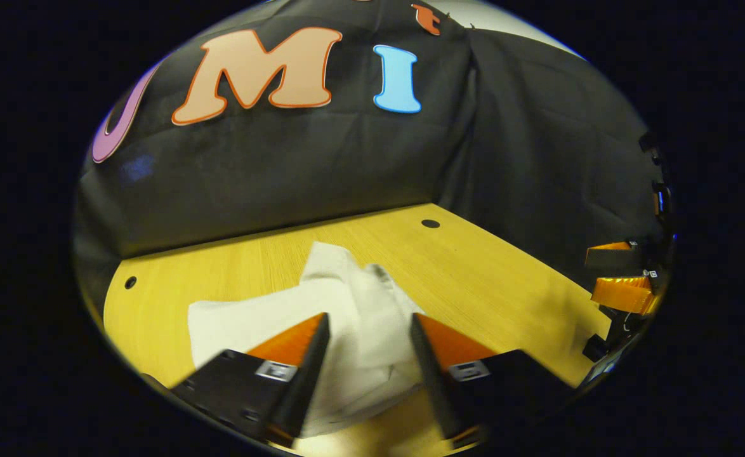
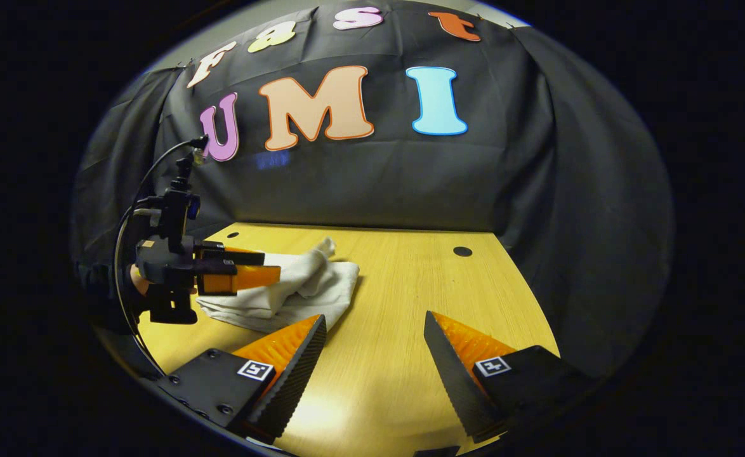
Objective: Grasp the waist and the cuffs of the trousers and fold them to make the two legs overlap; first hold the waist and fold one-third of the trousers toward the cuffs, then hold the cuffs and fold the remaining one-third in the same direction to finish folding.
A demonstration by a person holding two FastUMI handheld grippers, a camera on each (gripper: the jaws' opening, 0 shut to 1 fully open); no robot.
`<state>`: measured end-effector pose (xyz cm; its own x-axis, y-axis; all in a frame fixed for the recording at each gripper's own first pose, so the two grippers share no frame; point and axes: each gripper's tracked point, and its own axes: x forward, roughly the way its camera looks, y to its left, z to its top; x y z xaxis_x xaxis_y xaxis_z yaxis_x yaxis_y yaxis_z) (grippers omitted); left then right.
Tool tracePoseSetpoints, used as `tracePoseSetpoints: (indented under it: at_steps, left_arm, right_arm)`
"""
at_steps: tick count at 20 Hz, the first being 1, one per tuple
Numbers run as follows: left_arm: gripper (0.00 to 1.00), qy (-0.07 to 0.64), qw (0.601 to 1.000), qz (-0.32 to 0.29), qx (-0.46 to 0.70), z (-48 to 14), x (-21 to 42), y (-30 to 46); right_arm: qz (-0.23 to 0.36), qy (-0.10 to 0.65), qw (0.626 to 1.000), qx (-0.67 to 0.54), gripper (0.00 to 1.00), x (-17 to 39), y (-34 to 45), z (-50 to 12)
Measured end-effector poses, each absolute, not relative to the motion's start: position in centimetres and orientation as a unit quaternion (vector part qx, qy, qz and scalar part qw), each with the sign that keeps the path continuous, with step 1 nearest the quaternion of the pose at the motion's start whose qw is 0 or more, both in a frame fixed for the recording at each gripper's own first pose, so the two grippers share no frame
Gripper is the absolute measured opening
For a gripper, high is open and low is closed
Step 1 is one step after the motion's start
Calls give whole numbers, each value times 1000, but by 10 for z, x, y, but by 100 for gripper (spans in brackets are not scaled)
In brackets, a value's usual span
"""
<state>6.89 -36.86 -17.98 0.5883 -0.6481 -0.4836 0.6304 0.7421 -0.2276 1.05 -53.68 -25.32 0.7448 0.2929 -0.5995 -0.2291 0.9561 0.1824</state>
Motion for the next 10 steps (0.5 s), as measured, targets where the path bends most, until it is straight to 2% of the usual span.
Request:
tracePoseSetpoints:
  at_steps: [1,4,10]
  left_arm:
    - [94,268,897,-352,-13,-170,71,-360]
    - [96,239,916,-323,-23,-137,74,-320]
    - [96,191,956,-218,-34,-83,95,-200]
  right_arm:
    - [143,324,934,50,99,14,-531,-249]
    - [147,300,941,55,98,30,-510,-232]
    - [139,232,961,49,98,65,-460,-181]
